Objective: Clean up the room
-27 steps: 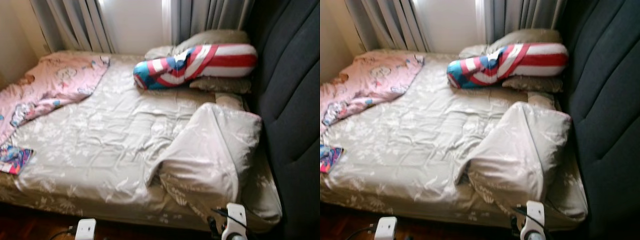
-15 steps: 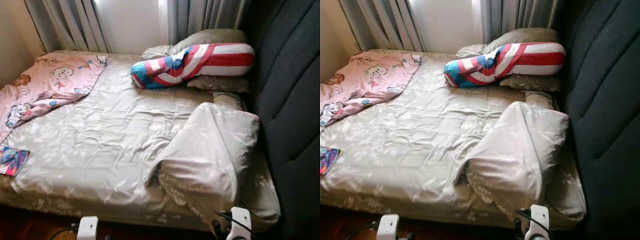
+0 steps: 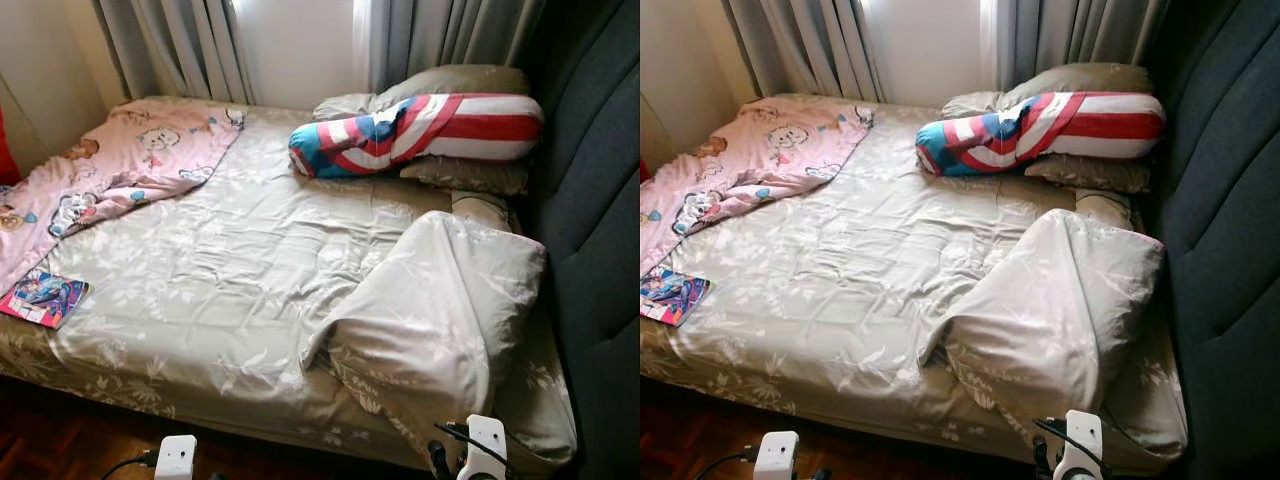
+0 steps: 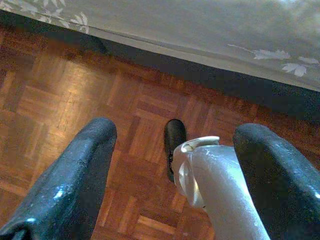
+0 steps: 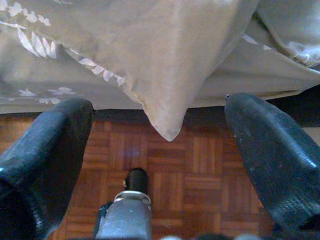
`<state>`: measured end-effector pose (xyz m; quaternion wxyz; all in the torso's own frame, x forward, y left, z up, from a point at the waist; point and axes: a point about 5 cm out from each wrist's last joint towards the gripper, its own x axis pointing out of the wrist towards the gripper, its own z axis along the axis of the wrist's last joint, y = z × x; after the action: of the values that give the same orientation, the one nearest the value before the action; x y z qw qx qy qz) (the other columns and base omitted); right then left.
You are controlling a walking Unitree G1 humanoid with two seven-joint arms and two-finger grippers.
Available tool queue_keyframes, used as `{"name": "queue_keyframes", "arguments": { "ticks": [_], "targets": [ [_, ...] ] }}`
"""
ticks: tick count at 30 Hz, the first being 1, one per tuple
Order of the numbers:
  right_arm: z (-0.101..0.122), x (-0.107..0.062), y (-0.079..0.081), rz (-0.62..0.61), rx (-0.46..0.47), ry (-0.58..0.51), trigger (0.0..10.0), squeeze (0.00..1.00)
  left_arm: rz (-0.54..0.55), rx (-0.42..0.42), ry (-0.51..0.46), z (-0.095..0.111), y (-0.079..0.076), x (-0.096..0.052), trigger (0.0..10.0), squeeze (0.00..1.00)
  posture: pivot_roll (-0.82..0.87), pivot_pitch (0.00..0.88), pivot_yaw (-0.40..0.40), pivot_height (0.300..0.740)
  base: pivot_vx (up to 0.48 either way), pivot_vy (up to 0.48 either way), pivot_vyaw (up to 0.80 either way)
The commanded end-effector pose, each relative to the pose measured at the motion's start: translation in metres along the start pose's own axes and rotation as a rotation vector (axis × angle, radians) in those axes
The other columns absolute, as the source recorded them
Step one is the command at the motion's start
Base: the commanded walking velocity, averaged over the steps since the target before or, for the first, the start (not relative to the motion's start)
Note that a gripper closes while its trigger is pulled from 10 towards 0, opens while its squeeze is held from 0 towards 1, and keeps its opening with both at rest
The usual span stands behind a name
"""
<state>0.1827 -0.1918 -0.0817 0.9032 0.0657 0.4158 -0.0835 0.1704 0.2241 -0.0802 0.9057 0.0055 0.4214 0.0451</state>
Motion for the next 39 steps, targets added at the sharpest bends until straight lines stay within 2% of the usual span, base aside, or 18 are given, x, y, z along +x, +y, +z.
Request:
{"name": "queue_keyframes", "arguments": {
  "ticks": [1, 7, 31, 35, 39],
  "targets": [
    [0.000, 0.000, 0.003, 0.003, 0.011, 0.000, 10.0, 0.00, -0.008, 0.007, 0.008, -0.001, 0.001, 0.000, 10.0, 0.00, 0.06, 0.018, -0.044, 0.740, 0.000, 0.000, 0.00],
    [0.000, 0.000, 0.001, -0.008, 0.015, 0.002, 10.0, 0.00, -0.010, 0.015, 0.006, -0.001, 0.001, 0.000, 10.0, 0.00, 0.06, 0.018, -0.045, 0.740, 0.000, 0.000, 0.00],
    [0.005, 0.001, 0.002, -0.005, 0.025, -0.023, 10.0, 0.00, -0.029, 0.014, -0.027, 0.003, 0.000, 0.000, 10.0, 0.00, 0.06, 0.016, -0.046, 0.740, 0.293, 0.000, 0.00],
    [0.019, 0.003, 0.003, -0.002, 0.038, -0.093, 10.0, 0.00, -0.041, 0.022, -0.076, 0.007, -0.001, -0.001, 10.0, 0.00, 0.05, 0.014, -0.044, 0.740, 0.000, 0.000, 0.00],
    [0.047, 0.005, 0.004, -0.013, 0.124, -0.221, 10.0, 0.00, -0.053, 0.039, -0.136, 0.011, -0.002, -0.002, 10.0, 0.00, 0.04, 0.008, -0.039, 0.740, 0.000, 0.000, 0.00]
  ]
}}
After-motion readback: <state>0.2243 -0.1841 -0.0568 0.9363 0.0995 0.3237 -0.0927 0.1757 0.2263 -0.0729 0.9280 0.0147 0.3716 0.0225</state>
